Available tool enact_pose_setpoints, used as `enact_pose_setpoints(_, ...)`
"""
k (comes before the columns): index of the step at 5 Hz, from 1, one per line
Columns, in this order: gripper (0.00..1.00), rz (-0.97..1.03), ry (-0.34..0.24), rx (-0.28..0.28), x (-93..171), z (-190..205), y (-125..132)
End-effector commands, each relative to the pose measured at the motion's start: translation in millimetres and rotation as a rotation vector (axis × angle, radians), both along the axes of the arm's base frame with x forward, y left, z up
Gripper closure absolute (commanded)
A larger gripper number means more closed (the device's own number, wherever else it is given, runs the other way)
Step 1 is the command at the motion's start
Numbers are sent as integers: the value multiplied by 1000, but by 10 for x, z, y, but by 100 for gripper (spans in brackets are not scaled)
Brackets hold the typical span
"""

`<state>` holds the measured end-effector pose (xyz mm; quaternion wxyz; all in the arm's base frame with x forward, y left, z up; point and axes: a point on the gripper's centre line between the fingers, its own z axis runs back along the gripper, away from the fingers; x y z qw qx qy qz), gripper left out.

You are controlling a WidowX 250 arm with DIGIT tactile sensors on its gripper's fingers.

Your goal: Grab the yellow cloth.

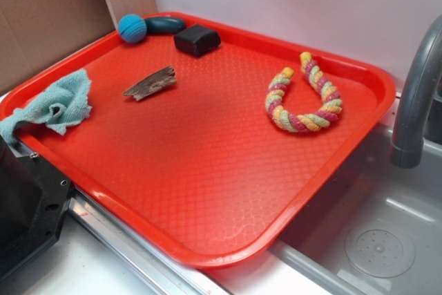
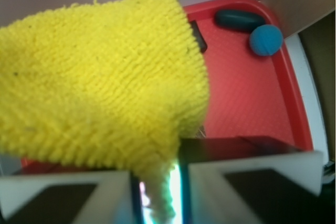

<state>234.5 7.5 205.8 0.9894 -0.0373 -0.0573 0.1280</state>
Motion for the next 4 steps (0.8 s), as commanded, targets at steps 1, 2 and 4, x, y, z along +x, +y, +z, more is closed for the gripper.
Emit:
enact_pose_setpoints(1,100,-53,-23,1,-61,192,-276)
enact_pose_setpoints(2,100,-52,-11,7,-34,176,-298)
enact_pose_setpoints(4,100,-53,4,7,-19,157,-319)
